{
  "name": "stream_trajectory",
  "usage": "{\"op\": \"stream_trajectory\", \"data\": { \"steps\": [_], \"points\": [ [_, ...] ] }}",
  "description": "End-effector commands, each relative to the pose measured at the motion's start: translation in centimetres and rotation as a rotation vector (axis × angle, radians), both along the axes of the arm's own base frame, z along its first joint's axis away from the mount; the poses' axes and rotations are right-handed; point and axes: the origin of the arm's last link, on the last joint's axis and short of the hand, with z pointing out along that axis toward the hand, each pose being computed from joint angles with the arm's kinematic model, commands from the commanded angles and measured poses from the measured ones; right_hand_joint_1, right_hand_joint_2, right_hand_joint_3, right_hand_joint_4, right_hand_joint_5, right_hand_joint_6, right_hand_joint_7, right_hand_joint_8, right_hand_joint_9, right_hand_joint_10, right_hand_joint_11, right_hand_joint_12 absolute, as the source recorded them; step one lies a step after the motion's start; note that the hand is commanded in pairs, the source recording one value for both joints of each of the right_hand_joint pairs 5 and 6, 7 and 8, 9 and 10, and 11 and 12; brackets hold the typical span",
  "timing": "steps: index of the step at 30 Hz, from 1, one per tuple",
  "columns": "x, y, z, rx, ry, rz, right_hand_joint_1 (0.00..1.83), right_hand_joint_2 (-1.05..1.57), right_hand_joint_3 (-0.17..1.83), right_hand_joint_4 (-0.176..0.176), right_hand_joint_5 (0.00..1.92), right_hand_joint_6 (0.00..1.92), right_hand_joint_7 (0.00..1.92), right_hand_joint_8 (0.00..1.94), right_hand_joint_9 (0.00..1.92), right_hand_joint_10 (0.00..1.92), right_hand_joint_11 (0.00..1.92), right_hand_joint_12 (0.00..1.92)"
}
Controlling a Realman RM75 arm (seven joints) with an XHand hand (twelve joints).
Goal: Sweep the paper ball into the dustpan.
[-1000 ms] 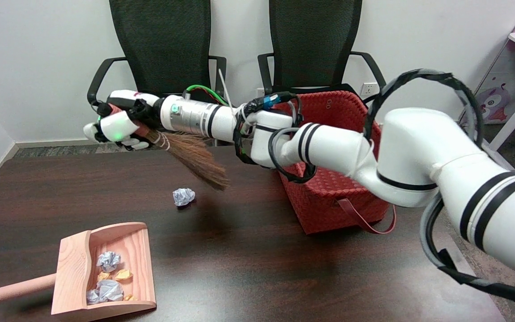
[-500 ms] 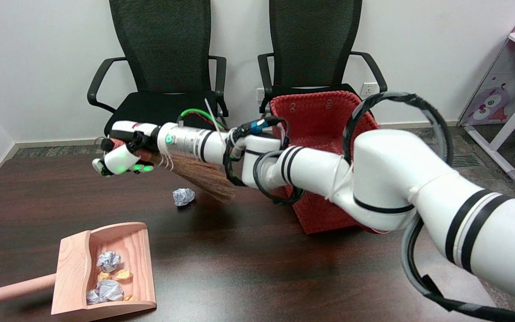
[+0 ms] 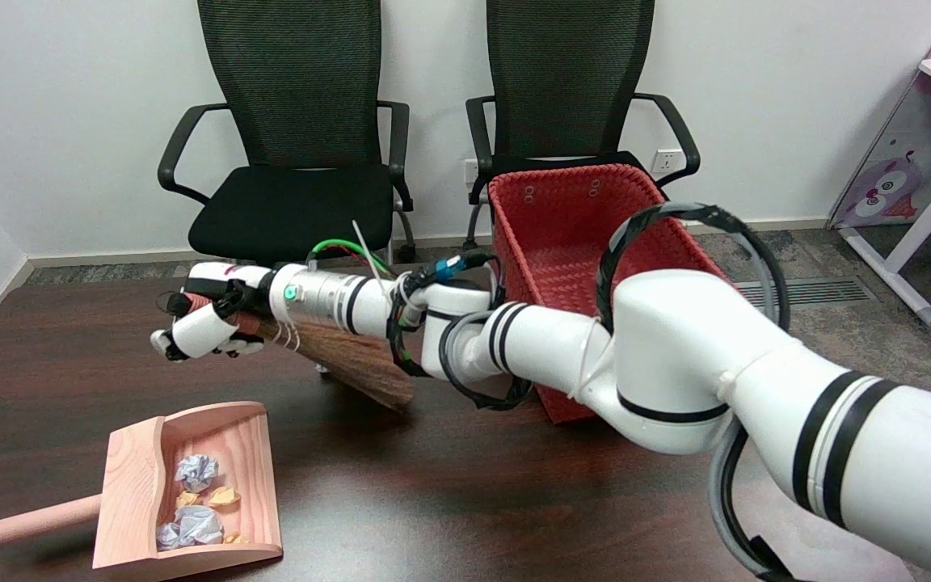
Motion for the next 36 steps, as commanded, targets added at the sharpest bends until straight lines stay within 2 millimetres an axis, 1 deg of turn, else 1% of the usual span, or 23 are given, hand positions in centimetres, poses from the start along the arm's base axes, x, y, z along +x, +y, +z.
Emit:
{"op": "stream_trajectory", "data": {
  "steps": [1,5,7,12,15,16,18,19,22,25,29,31,36],
  "points": [
    [-2.1,2.2,-2.2,-0.028,-0.150,-0.123,0.80,1.00,1.83,-0.015,1.92,1.92,1.92,1.92,1.92,1.92,1.92,1.92],
    [-1.6,2.9,-2.8,-0.006,-0.232,-0.132,0.80,1.02,1.83,-0.014,1.92,1.92,1.92,1.92,1.92,1.92,1.92,1.92],
    [-0.8,3.1,-3.2,0.014,-0.272,-0.131,0.80,1.04,1.83,-0.014,1.92,1.92,1.92,1.92,1.92,1.92,1.92,1.92],
    [0.1,3.8,-2.6,0.031,-0.376,-0.163,0.80,1.15,1.82,-0.011,1.92,1.92,1.92,1.92,1.92,1.92,1.92,1.92],
    [0.2,4.5,-1.9,0.017,-0.466,-0.225,0.80,1.25,1.74,-0.012,1.92,1.92,1.92,1.92,1.92,1.92,1.92,1.92],
    [-0.1,4.6,-1.3,-0.004,-0.496,-0.256,0.80,1.31,1.70,-0.012,1.92,1.92,1.92,1.92,1.92,1.92,1.92,1.92],
    [-0.2,5.2,-1.0,-0.020,-0.545,-0.313,0.80,1.41,1.65,-0.011,1.92,1.92,1.92,1.92,1.92,1.92,1.92,1.92],
    [-0.1,5.5,-1.1,-0.024,-0.566,-0.337,0.80,1.41,1.66,-0.011,1.92,1.92,1.92,1.92,1.92,1.92,1.92,1.92],
    [0.0,6.3,-0.6,-0.059,-0.625,-0.432,0.81,1.47,1.64,-0.011,1.92,1.92,1.92,1.92,1.92,1.92,1.92,1.92],
    [0.2,7.0,0.0,-0.076,-0.658,-0.481,0.81,1.50,1.65,-0.011,1.92,1.92,1.92,1.92,1.92,1.92,1.92,1.92],
    [0.8,7.7,0.0,-0.067,-0.681,-0.499,0.82,1.52,1.66,-0.011,1.92,1.92,1.92,1.92,1.92,1.92,1.92,1.92],
    [1.1,7.7,0.0,-0.068,-0.707,-0.509,0.82,1.52,1.68,-0.011,1.92,1.92,1.92,1.92,1.92,1.92,1.92,1.92],
    [2.3,7.8,0.2,-0.078,-0.928,-0.669,0.82,1.52,1.71,-0.011,1.92,1.92,1.92,1.92,1.92,1.92,1.92,1.92]
  ]
}}
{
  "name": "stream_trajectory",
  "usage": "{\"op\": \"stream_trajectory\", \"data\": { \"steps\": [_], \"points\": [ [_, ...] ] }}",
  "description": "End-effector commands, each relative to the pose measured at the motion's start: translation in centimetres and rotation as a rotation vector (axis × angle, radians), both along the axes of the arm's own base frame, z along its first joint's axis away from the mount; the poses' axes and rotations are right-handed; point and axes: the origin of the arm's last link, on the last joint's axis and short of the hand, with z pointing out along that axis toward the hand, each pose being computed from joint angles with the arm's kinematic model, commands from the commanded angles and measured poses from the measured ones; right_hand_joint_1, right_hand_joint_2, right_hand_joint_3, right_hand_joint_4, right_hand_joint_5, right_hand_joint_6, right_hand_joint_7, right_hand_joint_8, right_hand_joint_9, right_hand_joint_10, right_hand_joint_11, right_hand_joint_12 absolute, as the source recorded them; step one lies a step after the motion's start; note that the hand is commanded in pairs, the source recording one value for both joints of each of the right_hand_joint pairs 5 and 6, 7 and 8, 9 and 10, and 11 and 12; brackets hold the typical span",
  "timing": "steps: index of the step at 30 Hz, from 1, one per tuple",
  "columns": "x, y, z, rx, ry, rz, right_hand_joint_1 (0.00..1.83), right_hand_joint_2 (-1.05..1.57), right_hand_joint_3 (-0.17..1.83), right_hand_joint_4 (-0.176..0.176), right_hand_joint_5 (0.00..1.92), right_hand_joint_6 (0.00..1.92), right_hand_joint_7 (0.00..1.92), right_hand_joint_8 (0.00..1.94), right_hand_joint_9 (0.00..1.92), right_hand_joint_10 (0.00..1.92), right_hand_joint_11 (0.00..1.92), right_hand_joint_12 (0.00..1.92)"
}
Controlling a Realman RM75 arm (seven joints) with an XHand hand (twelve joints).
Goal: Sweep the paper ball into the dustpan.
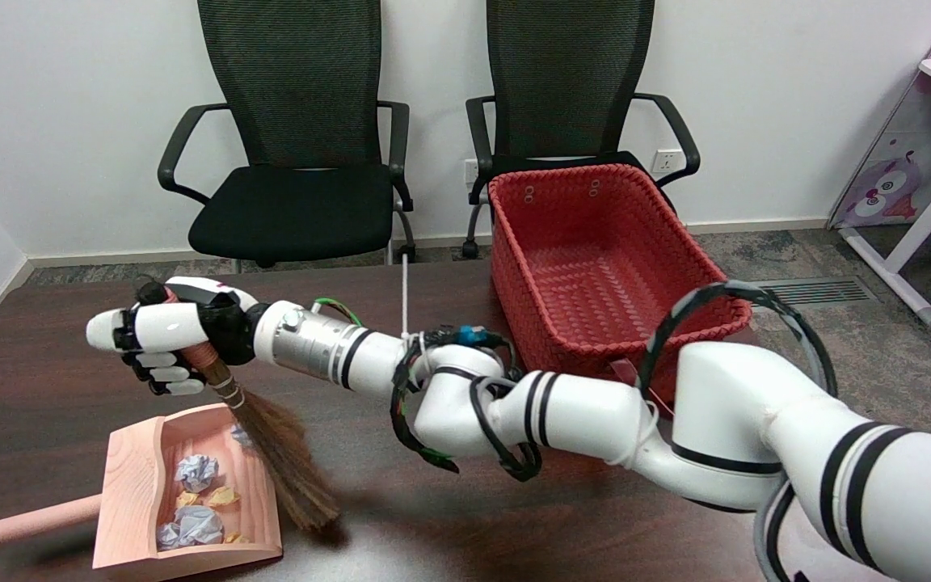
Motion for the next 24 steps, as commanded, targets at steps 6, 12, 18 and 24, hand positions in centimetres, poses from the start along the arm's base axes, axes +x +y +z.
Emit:
{"op": "stream_trajectory", "data": {
  "steps": [6,12,18,24],
  "points": [
    [5.0,1.8,3.0,-0.029,-0.603,-0.312,0.84,1.44,1.78,-0.011,1.92,1.92,1.92,1.92,1.92,1.92,1.92,1.92],
    [6.7,1.2,4.3,-0.038,-0.656,-0.187,0.84,1.39,1.81,-0.011,1.92,1.92,1.92,1.92,1.92,1.92,1.92,1.92],
    [8.0,0.6,6.9,-0.078,-0.547,-0.002,0.84,1.28,1.83,-0.012,1.92,1.92,1.92,1.92,1.92,1.92,1.92,1.92],
    [8.4,0.3,9.8,-0.168,-0.472,0.104,0.82,1.24,1.83,-0.013,1.92,1.92,1.92,1.92,1.92,1.92,1.92,1.92]
  ]
}}
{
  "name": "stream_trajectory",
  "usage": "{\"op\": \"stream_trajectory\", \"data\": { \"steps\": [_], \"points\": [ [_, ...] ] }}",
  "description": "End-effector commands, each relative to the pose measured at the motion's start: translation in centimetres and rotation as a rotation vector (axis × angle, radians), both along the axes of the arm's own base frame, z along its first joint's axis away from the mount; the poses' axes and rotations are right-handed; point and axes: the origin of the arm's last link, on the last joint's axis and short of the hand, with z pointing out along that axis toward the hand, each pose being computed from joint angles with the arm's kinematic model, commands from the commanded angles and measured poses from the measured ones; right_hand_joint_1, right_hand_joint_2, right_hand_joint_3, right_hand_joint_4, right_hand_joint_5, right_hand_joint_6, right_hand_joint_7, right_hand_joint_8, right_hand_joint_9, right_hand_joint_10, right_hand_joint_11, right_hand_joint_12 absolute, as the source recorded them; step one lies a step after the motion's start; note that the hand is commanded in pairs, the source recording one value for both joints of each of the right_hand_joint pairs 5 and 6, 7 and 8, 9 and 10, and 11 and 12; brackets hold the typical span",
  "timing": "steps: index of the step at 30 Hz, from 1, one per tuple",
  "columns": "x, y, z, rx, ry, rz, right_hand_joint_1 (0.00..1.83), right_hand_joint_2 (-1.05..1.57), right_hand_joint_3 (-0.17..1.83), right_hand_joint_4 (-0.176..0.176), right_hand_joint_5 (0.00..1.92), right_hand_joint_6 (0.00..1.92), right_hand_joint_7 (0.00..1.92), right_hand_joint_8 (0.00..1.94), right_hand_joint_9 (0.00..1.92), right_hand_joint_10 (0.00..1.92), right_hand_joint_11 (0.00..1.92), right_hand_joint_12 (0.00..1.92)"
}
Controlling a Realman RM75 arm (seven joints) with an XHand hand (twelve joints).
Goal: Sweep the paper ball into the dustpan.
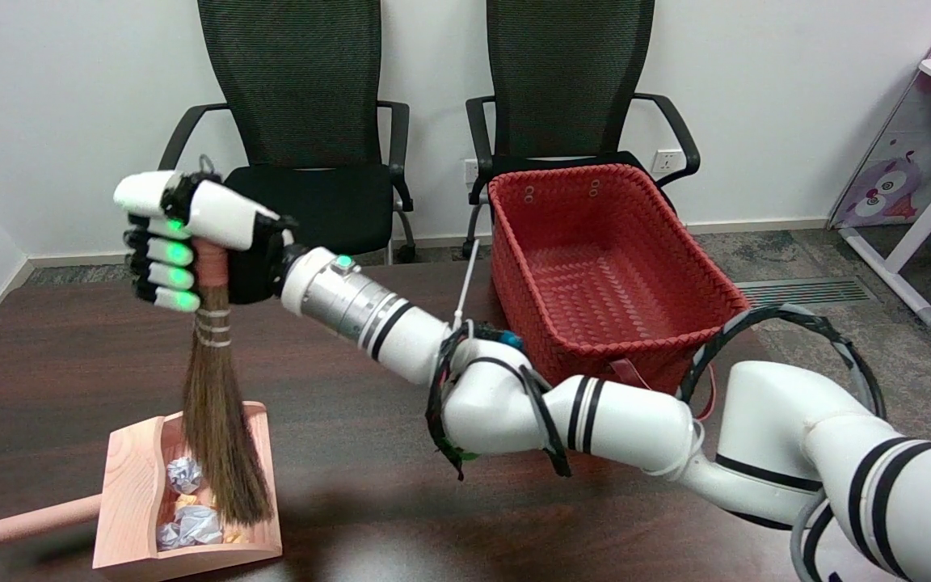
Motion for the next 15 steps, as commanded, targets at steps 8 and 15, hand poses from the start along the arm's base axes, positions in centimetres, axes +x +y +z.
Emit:
{"op": "stream_trajectory", "data": {
  "steps": [8,15],
  "points": [
    [0.3,-1.3,7.8,-0.269,0.380,0.302,0.78,1.43,1.83,-0.011,1.92,1.92,1.92,1.92,1.92,1.92,1.92,1.92],
    [-1.6,-0.9,8.6,-0.319,0.402,0.297,0.77,1.46,1.83,-0.010,1.92,1.92,1.92,1.92,1.92,1.92,1.92,1.92]
  ]
}}
